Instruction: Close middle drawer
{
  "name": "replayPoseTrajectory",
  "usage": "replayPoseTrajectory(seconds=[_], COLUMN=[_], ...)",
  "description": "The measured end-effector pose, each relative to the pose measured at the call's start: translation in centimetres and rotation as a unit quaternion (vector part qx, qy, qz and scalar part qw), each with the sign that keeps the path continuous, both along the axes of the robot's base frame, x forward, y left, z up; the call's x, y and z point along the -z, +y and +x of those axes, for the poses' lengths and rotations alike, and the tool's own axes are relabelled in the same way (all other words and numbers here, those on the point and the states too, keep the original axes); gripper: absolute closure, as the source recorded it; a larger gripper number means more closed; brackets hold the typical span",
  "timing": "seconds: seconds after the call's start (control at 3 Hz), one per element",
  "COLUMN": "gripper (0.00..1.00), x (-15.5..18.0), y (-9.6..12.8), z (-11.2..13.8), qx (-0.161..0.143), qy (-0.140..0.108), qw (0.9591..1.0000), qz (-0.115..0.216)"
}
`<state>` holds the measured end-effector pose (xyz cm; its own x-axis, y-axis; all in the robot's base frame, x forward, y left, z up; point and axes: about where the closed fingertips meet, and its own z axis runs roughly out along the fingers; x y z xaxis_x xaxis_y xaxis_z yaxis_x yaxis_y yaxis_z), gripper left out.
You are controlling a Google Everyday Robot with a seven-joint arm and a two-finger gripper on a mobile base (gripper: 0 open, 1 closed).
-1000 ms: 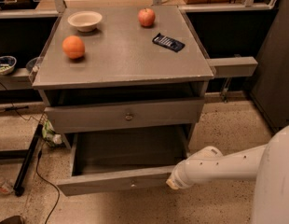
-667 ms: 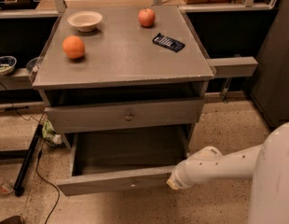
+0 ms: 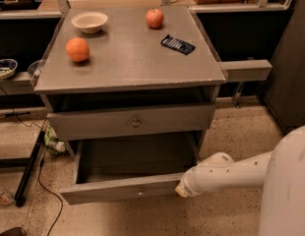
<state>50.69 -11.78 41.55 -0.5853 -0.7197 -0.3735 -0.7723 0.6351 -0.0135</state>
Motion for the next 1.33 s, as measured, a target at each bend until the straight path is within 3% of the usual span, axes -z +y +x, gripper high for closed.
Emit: replayPoseTrajectory(seconds=[0.67, 1.33], gripper=[1.0, 1.0], x=[-0.5, 0.3], y=[0.6, 0.5], z=[1.7, 1.1], qx=[0.004, 0.015], qy=[-0.018, -0.004], qw=[0.9998, 0.9998], qz=[0.01, 0.01])
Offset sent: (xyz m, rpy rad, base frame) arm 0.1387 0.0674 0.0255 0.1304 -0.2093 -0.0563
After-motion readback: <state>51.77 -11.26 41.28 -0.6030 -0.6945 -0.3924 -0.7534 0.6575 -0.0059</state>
